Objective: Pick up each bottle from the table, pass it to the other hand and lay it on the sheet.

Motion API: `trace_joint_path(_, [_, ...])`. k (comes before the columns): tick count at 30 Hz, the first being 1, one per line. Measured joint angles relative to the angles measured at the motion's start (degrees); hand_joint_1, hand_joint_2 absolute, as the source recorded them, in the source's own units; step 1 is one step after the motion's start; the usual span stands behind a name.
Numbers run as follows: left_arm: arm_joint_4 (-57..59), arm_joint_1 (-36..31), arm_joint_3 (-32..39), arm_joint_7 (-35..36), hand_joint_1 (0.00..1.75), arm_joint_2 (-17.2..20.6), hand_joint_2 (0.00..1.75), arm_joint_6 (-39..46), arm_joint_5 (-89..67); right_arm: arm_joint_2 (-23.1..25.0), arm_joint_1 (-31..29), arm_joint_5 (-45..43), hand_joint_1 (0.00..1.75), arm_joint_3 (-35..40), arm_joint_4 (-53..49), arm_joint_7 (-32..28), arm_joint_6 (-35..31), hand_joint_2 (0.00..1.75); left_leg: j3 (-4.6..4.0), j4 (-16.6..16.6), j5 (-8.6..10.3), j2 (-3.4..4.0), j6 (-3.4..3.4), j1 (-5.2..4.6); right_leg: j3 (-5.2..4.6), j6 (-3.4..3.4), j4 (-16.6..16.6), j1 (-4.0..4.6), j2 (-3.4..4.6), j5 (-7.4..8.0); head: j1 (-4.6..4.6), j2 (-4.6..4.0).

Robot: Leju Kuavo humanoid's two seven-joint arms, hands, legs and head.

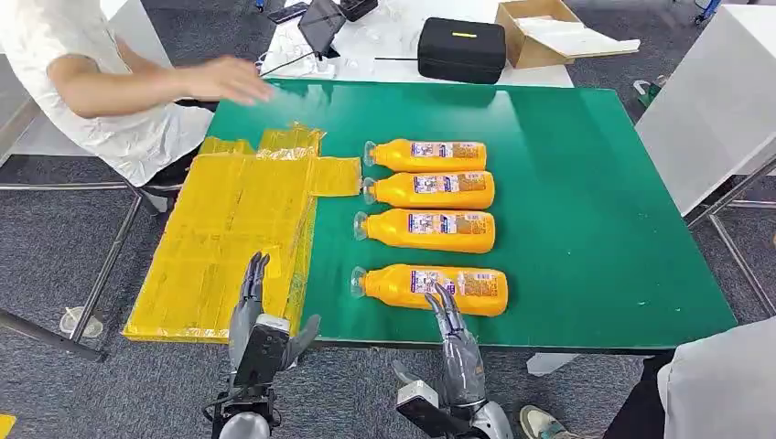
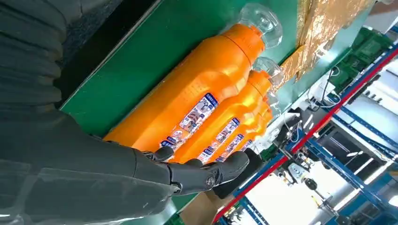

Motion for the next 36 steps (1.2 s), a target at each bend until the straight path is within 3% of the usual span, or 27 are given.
trace_joint_path(3, [0.0,0.0,0.1,0.0,0.00,-0.1,1.75,0.0,0.0,0.0,0.0,1.2,0.00,-0.1,0.0,0.5,0.0,1.75,0.00,0.0,0.00,0.00,0.00,0.00,0.00,0.00,0.0,0.00,0.00,0.00,0.00,0.00])
trace_joint_path(8, [0.2,-0.4,0.2,-0.2,0.00,-0.3,1.75,-1.1,0.0,-0.4,-0.3,22.9,0.00,-6.0,0.1,6.2,-0.1,1.75,-0.01,0.0,0.01,-0.02,0.01,-0.01,0.01,0.01,0.0,-0.01,-0.01,0.00,0.00,0.00])
trace_joint_path(17, [3.0,-3.7,0.5,-2.0,0.00,-1.7,1.75,-3.8,0.2,-3.0,-6.1,41.1,0.00,-16.6,2.6,13.4,-0.2,1.75,-0.01,0.0,0.07,0.00,0.08,-0.05,0.01,0.06,0.0,-0.03,0.00,0.09,0.00,0.00])
trace_joint_path(26, [3.8,-4.5,0.5,-1.9,0.00,-2.3,1.75,-3.9,0.2,-4.0,-9.8,46.5,0.00,-17.1,3.6,17.5,-0.2,1.75,-0.01,0.0,0.07,0.00,0.08,-0.01,0.00,0.04,0.0,0.00,-0.01,0.07,0.02,0.00])
trace_joint_path(33, [3.8,-4.5,0.5,-1.6,0.00,-2.4,1.75,-4.1,0.1,-5.3,-12.2,46.2,0.00,-13.7,7.6,25.8,1.3,1.75,-0.02,0.0,0.08,0.00,0.08,-0.02,0.01,0.04,0.0,-0.01,-0.01,0.07,0.00,0.00])
trace_joint_path(36, [3.9,-4.5,0.5,-1.5,0.00,-2.4,1.75,-4.3,0.1,-6.0,-14.6,43.8,0.00,-12.3,11.4,26.2,2.7,1.75,-0.02,0.0,0.11,0.00,0.10,-0.03,0.02,0.05,0.0,-0.02,0.00,0.09,0.00,0.00])
